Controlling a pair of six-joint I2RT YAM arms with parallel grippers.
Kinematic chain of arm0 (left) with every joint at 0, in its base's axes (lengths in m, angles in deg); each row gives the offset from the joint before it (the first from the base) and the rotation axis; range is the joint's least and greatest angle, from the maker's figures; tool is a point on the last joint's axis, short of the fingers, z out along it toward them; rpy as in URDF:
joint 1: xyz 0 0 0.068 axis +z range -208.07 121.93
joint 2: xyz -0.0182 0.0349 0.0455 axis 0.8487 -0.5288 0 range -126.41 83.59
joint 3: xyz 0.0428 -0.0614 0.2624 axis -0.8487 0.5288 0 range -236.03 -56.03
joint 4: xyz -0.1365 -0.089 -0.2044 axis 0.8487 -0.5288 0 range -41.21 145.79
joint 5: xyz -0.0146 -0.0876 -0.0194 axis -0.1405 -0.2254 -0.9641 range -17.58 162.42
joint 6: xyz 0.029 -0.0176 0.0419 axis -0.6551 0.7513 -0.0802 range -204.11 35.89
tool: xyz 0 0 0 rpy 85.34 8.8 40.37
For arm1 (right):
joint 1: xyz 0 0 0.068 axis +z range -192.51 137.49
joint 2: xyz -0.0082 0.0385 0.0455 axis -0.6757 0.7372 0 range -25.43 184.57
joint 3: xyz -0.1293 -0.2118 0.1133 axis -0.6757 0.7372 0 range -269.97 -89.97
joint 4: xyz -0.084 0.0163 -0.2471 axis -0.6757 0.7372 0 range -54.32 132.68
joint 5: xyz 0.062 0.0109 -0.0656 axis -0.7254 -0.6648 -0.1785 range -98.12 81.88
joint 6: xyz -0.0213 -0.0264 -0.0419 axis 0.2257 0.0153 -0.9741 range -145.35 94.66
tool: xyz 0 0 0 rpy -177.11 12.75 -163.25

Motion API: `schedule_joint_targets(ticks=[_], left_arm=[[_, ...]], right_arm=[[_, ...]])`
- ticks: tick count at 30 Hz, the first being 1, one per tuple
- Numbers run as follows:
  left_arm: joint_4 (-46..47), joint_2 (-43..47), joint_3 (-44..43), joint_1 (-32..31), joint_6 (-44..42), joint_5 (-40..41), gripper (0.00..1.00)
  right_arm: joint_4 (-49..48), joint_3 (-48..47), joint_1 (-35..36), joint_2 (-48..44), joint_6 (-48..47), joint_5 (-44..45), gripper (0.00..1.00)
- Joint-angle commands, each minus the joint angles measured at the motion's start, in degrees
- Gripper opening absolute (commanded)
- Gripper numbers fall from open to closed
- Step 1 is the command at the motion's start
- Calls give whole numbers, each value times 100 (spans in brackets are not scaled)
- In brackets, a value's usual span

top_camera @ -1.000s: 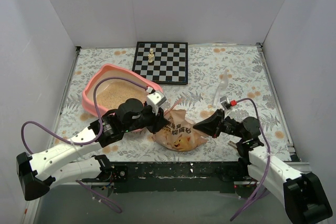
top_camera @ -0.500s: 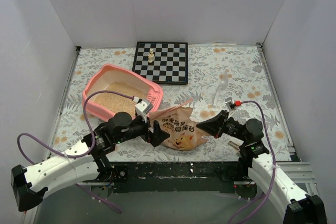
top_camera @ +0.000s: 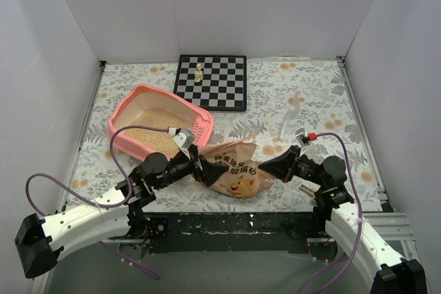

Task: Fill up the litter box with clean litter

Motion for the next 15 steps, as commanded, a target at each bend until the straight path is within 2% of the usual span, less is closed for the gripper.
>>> schedule_joint_targets(ticks=[1, 3, 6, 9, 12, 15], left_arm=[[854, -524, 118, 88, -113, -220, 91], [1187, -770, 171, 167, -87, -465, 70], [1303, -1122, 101, 325, -60, -782, 29], [1155, -1141, 49, 536, -60, -818, 0], [892, -869, -74, 905, 10, -932, 0], [190, -684, -495, 1169, 115, -1160, 0]], right_arm=[[-21, -166, -24, -44, -8, -140, 1], [-21, -157, -24, -88, 62, -87, 1], [57, -201, -24, -123, 141, -17, 1], [364, -280, -59, -264, 150, 159, 1], [681, -385, -103, -369, 194, 98, 1], [910, -491, -287, -458, 483, -200, 1]])
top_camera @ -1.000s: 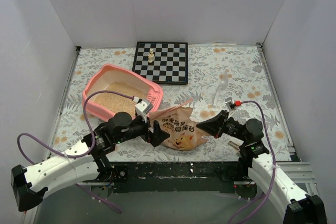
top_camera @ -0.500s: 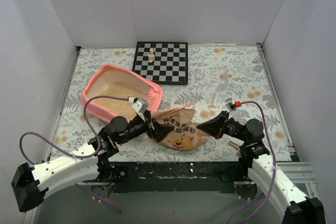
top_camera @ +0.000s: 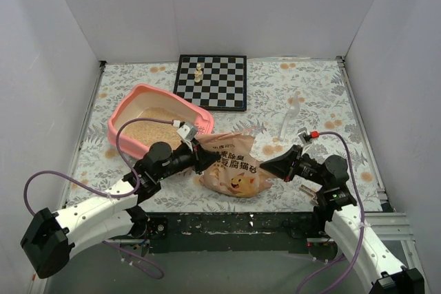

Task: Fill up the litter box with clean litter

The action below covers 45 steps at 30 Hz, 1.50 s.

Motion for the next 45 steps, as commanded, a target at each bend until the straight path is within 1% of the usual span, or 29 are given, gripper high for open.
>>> schedule_joint_targets(ticks=[1, 3, 4, 6, 8, 10, 13, 15, 18, 19, 23, 25, 28, 32, 35, 36, 37, 39, 40, 42, 44, 45], left_arm=[[-950, 355, -740, 391, 115, -367, 0], [-1531, 303, -1013, 444, 194, -543, 0], [-1751, 250, -1102, 453, 282, -735, 0], [-2041, 127, -1129, 462, 545, -1043, 0], [-2166, 22, -1103, 479, 870, -1264, 0], [-2271, -49, -1041, 497, 1099, -1413, 0], [-2473, -111, -989, 515, 1389, -1624, 0], [-2658, -128, -962, 550, 1574, -1773, 0], [-3062, -120, -979, 576, 1828, -1993, 0], [-3193, -76, -971, 585, 1899, -2055, 0], [-3808, 249, -909, 681, 2268, -2195, 0], [-4116, 381, -857, 778, 2487, -2353, 0], [-4293, 618, -629, 875, 2891, -2591, 0], [-3969, 970, -23, 901, 3419, -3012, 0], [-3775, 1023, 180, 901, 3473, -3110, 0], [-3818, 997, 172, 910, 3412, -3093, 0], [-3854, 936, 146, 901, 3333, -3067, 0], [-3793, 821, 110, 919, 3280, -3101, 0], [-3705, 751, 102, 910, 3280, -3154, 0], [-3591, 628, 67, 919, 3288, -3215, 0], [-3520, 531, 5, 928, 3306, -3277, 0], [-3511, 496, -21, 928, 3280, -3303, 0]], right_arm=[[320, -399, -311, -97, 490, -515, 1], [530, -557, -470, 183, 641, -1016, 1], [818, -679, -479, 445, 571, -1201, 1], [1486, -865, -593, 841, 440, -1614, 1], [1638, -830, -698, 1071, 596, -1940, 1], [1490, -752, -778, 1142, 982, -2160, 1], [1069, -462, -848, 1195, 1842, -2476, 1], [552, -190, -848, 1195, 2501, -2591, 1], [-581, 293, -848, 1204, 3679, -2591, 1], [-716, 391, -840, 1230, 3847, -2600, 1], [-401, 497, -857, 1283, 3849, -2618, 1], [-156, 497, -857, 1344, 3701, -2592, 1], [371, 480, -875, 1432, 3305, -2574, 1], [1487, 234, -884, 1485, 2401, -2504, 1], [2181, 111, -892, 1424, 1900, -2416, 1], [2418, 23, -892, 1389, 1724, -2372, 4], [2638, -91, -892, 1354, 1487, -2320, 11], [3138, -433, -892, 1310, 943, -2275, 30], [3455, -643, -884, 1327, 601, -2214, 35], [4411, -1328, -884, 1423, -356, -1978, 45], [5561, -2275, -875, 1581, -1532, -1425, 53], [5967, -2681, -831, 1678, -2026, -1101, 56]])
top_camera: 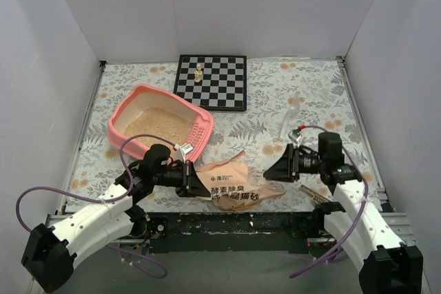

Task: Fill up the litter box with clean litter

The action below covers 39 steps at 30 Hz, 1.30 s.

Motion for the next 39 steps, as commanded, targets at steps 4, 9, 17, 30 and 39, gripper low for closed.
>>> schedule_joint_targets(ticks=[4, 9, 17, 30, 39], left_arm=[[-180, -276, -254, 45, -152, -272, 0], [-461, -303, -526, 97, -267, -202, 0], [-980, -347, -755, 159, -416, -114, 0], [-1306, -566, -948, 308, -680, -202, 0], [-1490, -707, -1089, 510, -882, -298, 0]], right_arm=[[2971, -2953, 437, 620, -3511, 1709, 62], [3151, -3993, 1754, 841, -4322, 2519, 67], [2333, -3951, 3768, 893, -5008, 3433, 68], [1796, -3257, 5062, 1368, -5676, 4637, 70], [1374, -2518, 5150, 1245, -5554, 4331, 70]])
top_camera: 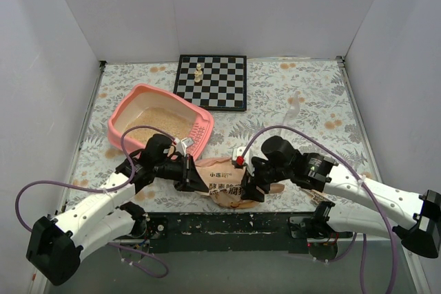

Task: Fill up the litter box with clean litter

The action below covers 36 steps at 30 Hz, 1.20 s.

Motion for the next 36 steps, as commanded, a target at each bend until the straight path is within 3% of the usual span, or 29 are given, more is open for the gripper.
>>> schedule_joint_targets(ticks=[1, 5, 7, 9, 11, 15, 19, 21, 26, 29, 33, 36], left_arm=[[-365, -62, -254, 154, -207, -145, 0], [-356, -150, -403, 260, -268, -251, 0], [-452, -229, -561, 312, -390, -260, 0], [-488, -247, -710, 391, -461, -321, 0], [-549, -247, -886, 505, -566, -426, 2], [-1215, -361, -1544, 804, -1207, -227, 10], [-2183, -458, -2870, 805, -2007, 1417, 22], [-1879, -371, -3215, 805, -2297, 1244, 24], [-754, -265, -3208, 700, -2956, -179, 40], [-462, -501, -3199, 463, -3387, -435, 47], [56, -748, -2875, -607, -4150, 405, 55], [434, -713, -2444, -874, -4775, 689, 64]], right_arm=[[-326, 295, 132, -121, 42, -144, 70], [-485, 594, 202, -86, 156, -91, 67], [-459, 578, 220, -25, 218, -73, 57], [-398, 534, 220, 45, 305, 66, 39], [-170, 402, 220, 186, 245, 137, 2], [-178, 244, 220, 134, 358, 129, 1], [357, -274, 220, 212, 508, 286, 1], [674, -511, 211, 274, 595, 436, 1], [1026, -864, 1, 169, 649, 200, 1], [1255, -1004, -149, 116, 683, 111, 1], [1343, -856, -290, -6, 885, -38, 1], [1168, -645, -325, -191, 1114, -117, 1]])
